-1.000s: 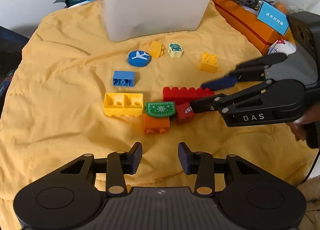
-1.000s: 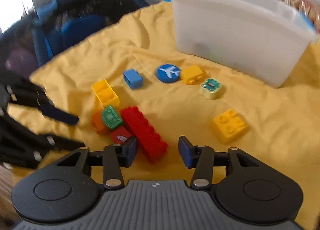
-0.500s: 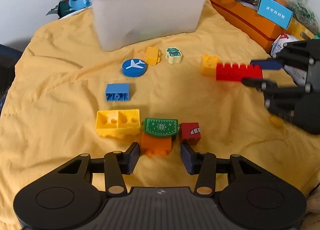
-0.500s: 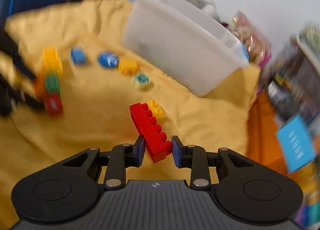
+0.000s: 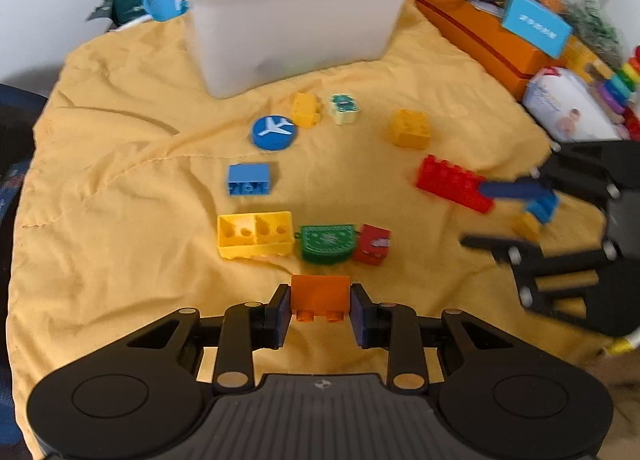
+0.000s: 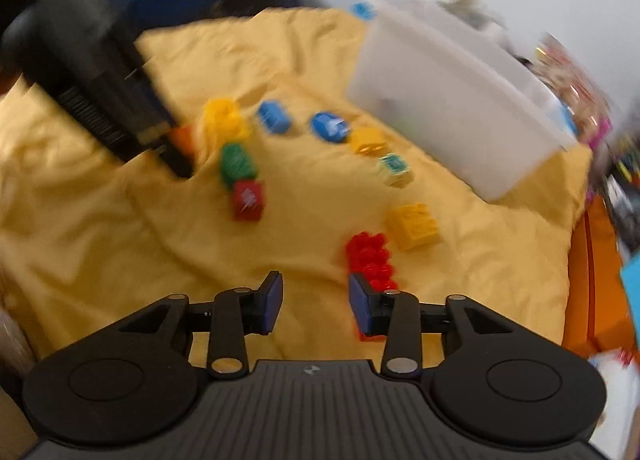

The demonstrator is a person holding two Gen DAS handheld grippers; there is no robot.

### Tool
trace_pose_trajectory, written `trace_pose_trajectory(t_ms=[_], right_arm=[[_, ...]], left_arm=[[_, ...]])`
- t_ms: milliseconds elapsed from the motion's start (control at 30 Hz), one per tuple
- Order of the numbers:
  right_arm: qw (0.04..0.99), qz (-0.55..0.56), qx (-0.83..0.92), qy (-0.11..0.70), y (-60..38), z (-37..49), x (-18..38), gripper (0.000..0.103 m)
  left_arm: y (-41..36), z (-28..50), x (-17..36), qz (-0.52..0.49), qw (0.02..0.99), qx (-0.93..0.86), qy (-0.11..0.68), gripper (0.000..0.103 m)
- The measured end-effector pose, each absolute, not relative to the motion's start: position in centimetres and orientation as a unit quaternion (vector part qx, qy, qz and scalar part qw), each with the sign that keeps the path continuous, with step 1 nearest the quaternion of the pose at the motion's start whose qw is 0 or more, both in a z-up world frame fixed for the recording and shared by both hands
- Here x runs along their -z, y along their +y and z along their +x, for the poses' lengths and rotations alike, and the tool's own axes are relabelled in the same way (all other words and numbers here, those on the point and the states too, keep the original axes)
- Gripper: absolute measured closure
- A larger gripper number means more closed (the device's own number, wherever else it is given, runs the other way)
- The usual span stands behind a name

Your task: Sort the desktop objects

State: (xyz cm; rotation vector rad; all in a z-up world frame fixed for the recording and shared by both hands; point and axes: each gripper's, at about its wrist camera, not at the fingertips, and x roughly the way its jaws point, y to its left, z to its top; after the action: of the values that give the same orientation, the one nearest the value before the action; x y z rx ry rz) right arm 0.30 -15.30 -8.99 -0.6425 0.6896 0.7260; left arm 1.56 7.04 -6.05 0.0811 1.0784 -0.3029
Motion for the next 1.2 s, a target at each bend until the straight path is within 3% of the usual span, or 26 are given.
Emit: trace_pose_trajectory(t_ms=[267,333,433,567,800,1000,1067,1200], right_arm=[[0.856,-0.244,-0.317,0.328,-16.6,2.0,7.4,0.057],[0.861,-0.234,-0.315,0.325,-16.7,1.9,7.5,0.056],[0.862,-0.225,-0.313,0.328,-17.1,1.7,7.6,0.055],[0.864,-0.219,-0.31,0.331,-17.4,1.5,7.6,0.055],[0.861,-0.222,-0.312,0.334,-17.6,1.6,7.8,0.052],[0.855,-0.229,-0.325,0.334,-17.2,1.6,8.0,0.052],[0.852,-0.233,-0.331,0.331,-17.1,1.5,8.1,0.052],[0.849,-0.254,-0.339,0.317,-17.2,0.8,8.1,0.052]], left_arm=[[3.7,2.9,9.0,0.184,0.765,0.187,0.588,0.068],[2.9,3.6,8.0,0.17,0.788,0.191,0.56,0.068],[2.1,3.5,5.6,0.141,0.835,0.194,0.496,0.055],[2.5,1.3,4.7,0.126,0.859,0.181,0.462,0.055],[6.2,-1.8,6.2,0.002,0.858,0.131,0.496,0.053],[8.8,-1.5,7.9,-0.148,0.833,0.091,0.526,0.06],[9.2,-1.3,8.4,-0.171,0.828,0.077,0.529,0.071],[9.6,-0.5,9.9,-0.205,0.82,0.056,0.532,0.073]])
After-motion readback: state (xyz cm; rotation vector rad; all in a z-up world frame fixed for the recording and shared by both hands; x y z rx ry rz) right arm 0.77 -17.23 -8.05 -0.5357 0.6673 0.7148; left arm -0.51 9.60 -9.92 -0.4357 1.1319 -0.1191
